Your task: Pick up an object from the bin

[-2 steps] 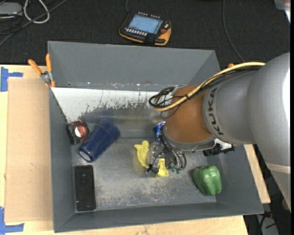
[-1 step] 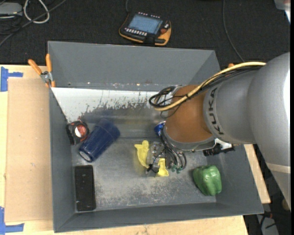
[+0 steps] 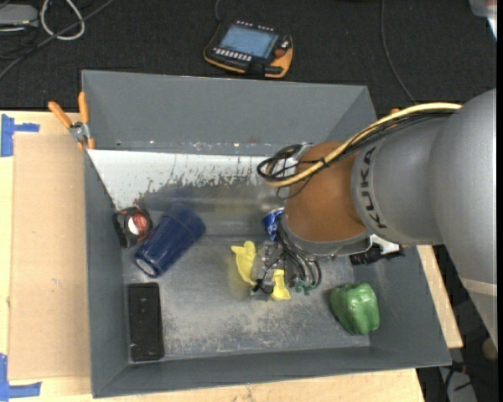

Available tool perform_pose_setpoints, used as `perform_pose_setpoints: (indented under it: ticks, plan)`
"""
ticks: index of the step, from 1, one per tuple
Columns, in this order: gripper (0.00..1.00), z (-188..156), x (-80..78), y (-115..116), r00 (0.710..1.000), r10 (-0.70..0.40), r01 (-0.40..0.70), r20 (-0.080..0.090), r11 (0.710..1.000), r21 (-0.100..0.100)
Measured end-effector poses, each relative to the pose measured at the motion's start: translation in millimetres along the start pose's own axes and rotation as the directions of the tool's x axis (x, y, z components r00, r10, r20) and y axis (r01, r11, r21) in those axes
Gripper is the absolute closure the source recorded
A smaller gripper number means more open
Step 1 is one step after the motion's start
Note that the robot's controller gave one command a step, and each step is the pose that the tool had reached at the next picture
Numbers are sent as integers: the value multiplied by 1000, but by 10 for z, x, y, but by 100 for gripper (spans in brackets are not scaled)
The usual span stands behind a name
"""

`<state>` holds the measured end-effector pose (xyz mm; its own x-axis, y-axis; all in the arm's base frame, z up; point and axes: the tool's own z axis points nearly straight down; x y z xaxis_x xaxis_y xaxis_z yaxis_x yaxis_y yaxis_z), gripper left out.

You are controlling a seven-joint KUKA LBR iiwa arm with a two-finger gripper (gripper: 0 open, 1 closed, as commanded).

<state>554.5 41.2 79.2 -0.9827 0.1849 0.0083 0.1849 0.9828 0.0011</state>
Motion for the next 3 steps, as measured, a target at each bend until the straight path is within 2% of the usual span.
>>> perform_pose_setpoints:
  ticks: [3]
  plan:
    - [100,-314,-4,1,1000,0,0,2,1000,-1]
